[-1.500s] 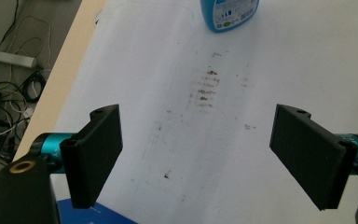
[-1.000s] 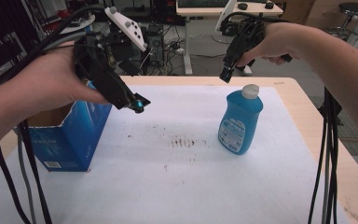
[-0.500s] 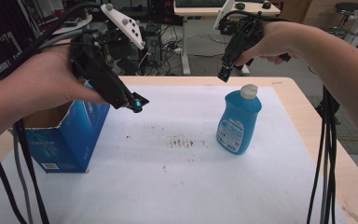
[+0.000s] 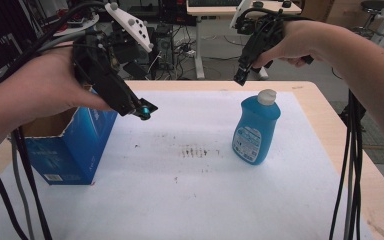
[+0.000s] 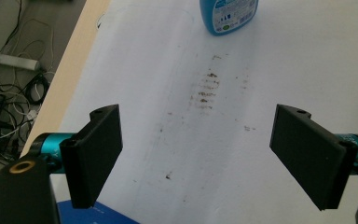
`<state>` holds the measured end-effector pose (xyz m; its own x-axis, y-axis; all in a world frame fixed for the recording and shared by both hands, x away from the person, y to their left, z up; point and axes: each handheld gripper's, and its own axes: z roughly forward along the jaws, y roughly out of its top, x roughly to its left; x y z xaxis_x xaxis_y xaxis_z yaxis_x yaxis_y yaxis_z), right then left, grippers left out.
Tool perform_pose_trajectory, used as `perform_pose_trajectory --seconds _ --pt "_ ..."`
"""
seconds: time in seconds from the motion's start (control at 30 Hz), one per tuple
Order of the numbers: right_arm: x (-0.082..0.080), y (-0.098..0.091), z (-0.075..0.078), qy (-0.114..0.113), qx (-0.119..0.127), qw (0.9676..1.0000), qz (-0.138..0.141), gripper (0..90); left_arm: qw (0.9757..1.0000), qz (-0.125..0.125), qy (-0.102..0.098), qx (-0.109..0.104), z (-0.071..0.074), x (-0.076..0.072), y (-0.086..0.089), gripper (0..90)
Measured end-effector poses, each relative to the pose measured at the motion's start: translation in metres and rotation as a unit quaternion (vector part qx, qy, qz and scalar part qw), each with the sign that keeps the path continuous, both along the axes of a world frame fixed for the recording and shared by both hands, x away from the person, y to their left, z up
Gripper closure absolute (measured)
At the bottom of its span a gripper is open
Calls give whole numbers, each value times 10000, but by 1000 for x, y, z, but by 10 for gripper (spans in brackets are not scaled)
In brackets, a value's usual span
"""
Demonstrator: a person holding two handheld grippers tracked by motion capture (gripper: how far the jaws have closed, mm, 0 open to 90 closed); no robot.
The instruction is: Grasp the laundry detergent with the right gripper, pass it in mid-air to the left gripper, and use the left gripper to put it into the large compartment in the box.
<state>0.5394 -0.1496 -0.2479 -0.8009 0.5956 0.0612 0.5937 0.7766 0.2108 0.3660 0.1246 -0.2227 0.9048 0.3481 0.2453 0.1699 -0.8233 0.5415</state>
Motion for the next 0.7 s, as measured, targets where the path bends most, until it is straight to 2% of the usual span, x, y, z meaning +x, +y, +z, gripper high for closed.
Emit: perform_pose_trajectory --seconds 0.17,0.43,0.53,0.7 --pt "-1 -3 4 -57 74 10000 -13 170 10000 -36 27 54 -2 2 0 170" --pt "-8 -7 12 -172 238 9996 12 170 10000 -33 54 -4 -3 5 0 170" --pt "-13 -14 21 -286 447 9986 -5 170 10000 -12 1 -85 -2 5 1 170" --pt "-20 -20 30 -390 579 9976 -40 170 9999 -3 14 -143 -2 6 3 170"
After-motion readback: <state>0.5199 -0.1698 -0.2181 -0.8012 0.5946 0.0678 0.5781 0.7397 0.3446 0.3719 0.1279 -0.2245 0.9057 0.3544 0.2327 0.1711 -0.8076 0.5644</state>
